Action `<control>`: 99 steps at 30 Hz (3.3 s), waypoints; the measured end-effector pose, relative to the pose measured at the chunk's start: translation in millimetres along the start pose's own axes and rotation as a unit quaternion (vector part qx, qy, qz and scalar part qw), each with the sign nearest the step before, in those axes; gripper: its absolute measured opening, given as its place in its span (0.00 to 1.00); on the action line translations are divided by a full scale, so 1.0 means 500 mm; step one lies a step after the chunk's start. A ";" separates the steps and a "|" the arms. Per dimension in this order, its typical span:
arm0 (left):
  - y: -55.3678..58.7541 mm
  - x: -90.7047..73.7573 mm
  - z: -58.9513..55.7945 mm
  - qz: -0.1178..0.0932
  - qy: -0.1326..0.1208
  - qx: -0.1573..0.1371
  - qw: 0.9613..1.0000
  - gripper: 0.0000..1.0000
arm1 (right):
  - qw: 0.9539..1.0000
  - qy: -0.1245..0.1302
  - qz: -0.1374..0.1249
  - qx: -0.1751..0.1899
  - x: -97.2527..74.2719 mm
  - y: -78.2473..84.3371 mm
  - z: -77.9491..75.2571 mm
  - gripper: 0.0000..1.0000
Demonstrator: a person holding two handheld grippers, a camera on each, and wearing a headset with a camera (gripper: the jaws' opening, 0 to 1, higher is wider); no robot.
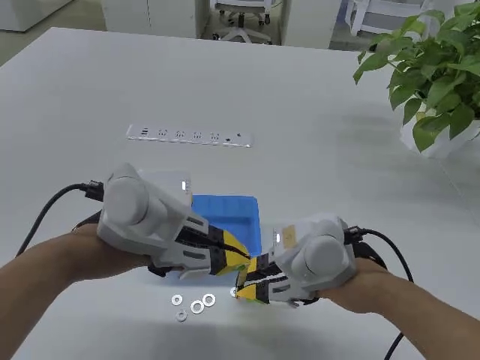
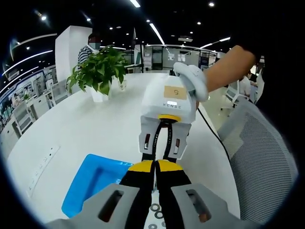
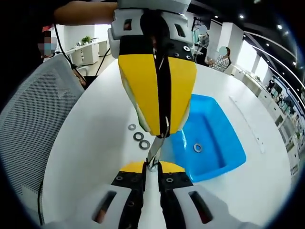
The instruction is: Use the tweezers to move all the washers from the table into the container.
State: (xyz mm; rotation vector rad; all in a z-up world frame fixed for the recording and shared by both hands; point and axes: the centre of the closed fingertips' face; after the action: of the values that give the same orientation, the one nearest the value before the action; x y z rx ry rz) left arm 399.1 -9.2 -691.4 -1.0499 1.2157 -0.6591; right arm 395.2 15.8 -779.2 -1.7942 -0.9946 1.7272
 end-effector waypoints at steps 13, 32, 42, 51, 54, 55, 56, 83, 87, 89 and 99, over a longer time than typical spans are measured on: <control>-0.002 0.004 -0.008 -0.001 0.006 0.001 1.000 0.05 | 1.000 0.005 -0.011 0.024 -0.003 0.001 0.002 0.09; 0.004 -0.004 -0.005 0.004 0.006 0.002 1.000 0.05 | 0.999 -0.010 -0.019 0.030 0.007 -0.004 0.003 0.12; 0.006 -0.009 -0.008 0.008 0.006 -0.001 1.000 0.05 | 0.999 -0.012 -0.021 0.037 0.009 -0.003 0.005 0.09; -0.004 -0.014 -0.008 0.003 0.002 -0.002 1.000 0.09 | 0.998 -0.009 -0.031 0.052 0.008 -0.012 0.002 0.08; -0.010 -0.021 -0.012 0.000 0.000 -0.003 1.000 0.13 | 0.998 -0.007 -0.031 0.053 0.005 -0.017 0.000 0.08; -0.010 -0.023 -0.011 -0.001 -0.002 -0.003 1.000 0.15 | 0.998 -0.006 -0.032 0.053 0.003 -0.018 0.000 0.08; -0.010 -0.027 -0.011 -0.003 -0.003 -0.003 1.000 0.16 | 0.998 -0.005 -0.032 0.052 0.001 -0.021 -0.001 0.09; 0.031 -0.144 0.007 -0.018 -0.099 -0.081 0.992 0.86 | 0.999 0.008 -0.049 0.018 -0.056 -0.114 -0.025 0.09; 0.030 -0.154 0.004 -0.022 -0.109 -0.085 0.990 0.92 | 0.999 0.009 -0.052 0.010 -0.063 -0.133 -0.035 0.09; 0.029 -0.158 0.002 -0.025 -0.113 -0.089 0.989 0.95 | 0.998 0.008 -0.054 0.009 -0.065 -0.142 -0.040 0.09; 0.037 -0.184 -0.003 -0.029 -0.135 -0.104 0.985 0.99 | 0.998 0.015 -0.068 -0.005 -0.064 -0.180 -0.086 0.09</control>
State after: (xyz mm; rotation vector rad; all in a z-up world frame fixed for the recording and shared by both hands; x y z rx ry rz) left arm 371.7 77.7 -669.3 -1.3075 1.0341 -0.4236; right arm 422.5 55.6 -686.2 -1.7121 -1.0889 1.6123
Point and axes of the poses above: the centre of the closed fingertips' face, and the gripper's own axes: x roughly forward along the fingers, z roughly to its left, y roughly out of its underside, and after that the axes turned 5 degrees about -z, right-handed
